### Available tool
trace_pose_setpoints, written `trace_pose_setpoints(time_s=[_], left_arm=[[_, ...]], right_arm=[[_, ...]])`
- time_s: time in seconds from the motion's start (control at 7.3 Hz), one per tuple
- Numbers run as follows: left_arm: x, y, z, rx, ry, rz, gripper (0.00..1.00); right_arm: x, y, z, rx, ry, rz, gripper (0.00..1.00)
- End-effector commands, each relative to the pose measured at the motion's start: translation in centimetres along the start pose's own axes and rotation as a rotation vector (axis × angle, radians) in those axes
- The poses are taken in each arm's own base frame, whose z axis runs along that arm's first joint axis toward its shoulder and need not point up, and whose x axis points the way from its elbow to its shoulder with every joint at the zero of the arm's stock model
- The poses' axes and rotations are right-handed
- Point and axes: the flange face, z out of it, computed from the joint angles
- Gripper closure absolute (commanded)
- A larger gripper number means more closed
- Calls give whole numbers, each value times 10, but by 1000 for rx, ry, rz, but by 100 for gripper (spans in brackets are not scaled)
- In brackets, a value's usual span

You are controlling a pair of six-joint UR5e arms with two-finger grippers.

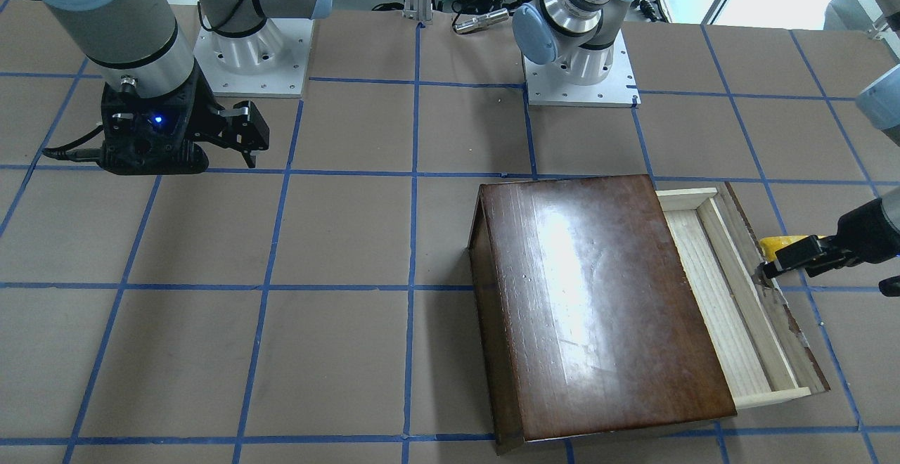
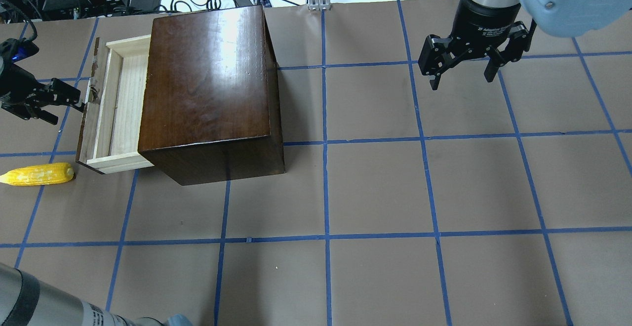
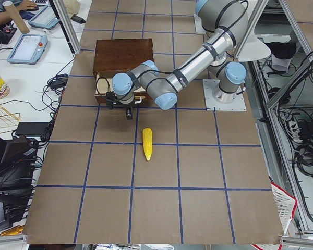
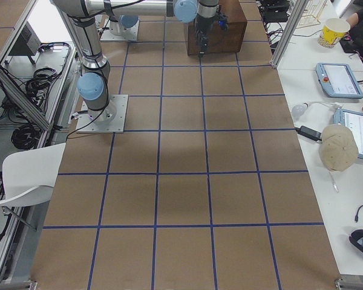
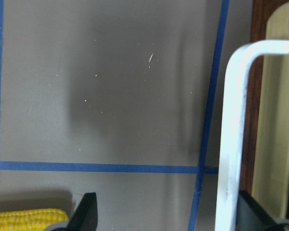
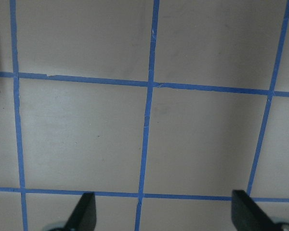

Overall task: Open drawer and put corn inside
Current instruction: 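Release the drawer handle and lift the left gripper away, then move the left gripper down over the yellow corn cob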

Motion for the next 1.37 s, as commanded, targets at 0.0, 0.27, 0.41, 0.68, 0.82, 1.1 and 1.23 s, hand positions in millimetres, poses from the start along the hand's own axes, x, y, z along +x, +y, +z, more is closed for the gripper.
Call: trace_pose_setpoints(time_s=[0.0, 0.27, 0.41, 0.68, 0.82, 1.1, 1.23], left_arm=[[7, 5, -43, -46, -55, 96, 0], [-19, 22, -58, -118, -139, 439, 0], [-38, 32, -61, -137, -132, 546, 0], [-80, 67, -33, -224, -79, 799, 0], [-100, 87, -11, -234, -34, 890, 0], [-116, 83, 12, -193, -181, 1176, 0], [-120, 82, 23, -188, -226, 1273, 0]], right_arm=[[-1, 1, -1, 1, 0, -1, 0], [0, 0, 0, -2, 0, 0, 0], [0, 1, 0, 0, 0, 0, 0], [-1, 0, 0, 0, 0, -1, 0], [-1, 1, -1, 1, 0, -1, 0], [-1, 0, 0, -2, 0, -1, 0], [0, 0, 0, -2, 0, 0, 0]])
